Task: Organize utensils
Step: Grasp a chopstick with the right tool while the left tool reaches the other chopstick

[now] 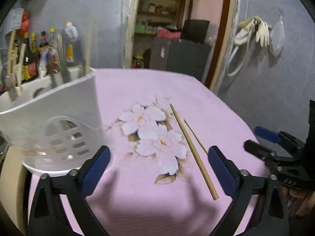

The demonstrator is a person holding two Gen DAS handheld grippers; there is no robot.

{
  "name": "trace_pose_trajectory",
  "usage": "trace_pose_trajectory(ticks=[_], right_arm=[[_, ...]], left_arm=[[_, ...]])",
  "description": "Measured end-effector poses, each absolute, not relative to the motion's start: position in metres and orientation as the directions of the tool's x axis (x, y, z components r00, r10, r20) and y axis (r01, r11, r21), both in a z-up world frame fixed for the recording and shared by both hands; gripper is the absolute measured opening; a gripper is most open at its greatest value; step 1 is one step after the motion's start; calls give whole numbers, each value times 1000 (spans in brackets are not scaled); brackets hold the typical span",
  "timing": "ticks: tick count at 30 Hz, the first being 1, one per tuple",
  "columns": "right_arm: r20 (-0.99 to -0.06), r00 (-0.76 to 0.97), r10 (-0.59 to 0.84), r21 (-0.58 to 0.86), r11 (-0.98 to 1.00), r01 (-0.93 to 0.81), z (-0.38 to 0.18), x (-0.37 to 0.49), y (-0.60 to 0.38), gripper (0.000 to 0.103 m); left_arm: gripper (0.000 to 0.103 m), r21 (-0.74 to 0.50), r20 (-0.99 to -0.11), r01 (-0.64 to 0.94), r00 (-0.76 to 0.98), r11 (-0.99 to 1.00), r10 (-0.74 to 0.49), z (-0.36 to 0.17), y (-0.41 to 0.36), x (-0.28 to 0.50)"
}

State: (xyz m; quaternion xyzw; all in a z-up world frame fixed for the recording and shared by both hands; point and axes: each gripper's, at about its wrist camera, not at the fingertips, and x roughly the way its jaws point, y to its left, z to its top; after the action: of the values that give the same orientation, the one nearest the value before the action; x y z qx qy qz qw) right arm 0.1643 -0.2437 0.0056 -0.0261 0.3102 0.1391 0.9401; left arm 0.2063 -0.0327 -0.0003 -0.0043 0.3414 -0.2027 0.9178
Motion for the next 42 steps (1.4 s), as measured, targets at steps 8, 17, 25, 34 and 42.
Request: trace_pose_trajectory(ticks=[8,17,25,34,42], right_arm=[[-674,684,278,30,936,-351,-9,164,-225,41],[-749,605,270,17,921,-390,-23,171,-207,37],[-772,609,185,-38,942,-334,-29,188,-216,7],[-759,636,140,-53,960,-275,-24,195,-237,2],[-788,594,164,-38,949,-312,-21,215,-236,4]], left_arm=[[50,-222,-721,462,514,858,-464,-17,-50,224],[36,-282,-750,470,436,836,-498,-21,-50,233],[27,-297,-770,486,387,822,-507,-24,-65,253],[17,-274,-807,476,358,836,-469,-31,-87,279],[8,-282,-835,426,333,860,-438,-32,-90,296]])
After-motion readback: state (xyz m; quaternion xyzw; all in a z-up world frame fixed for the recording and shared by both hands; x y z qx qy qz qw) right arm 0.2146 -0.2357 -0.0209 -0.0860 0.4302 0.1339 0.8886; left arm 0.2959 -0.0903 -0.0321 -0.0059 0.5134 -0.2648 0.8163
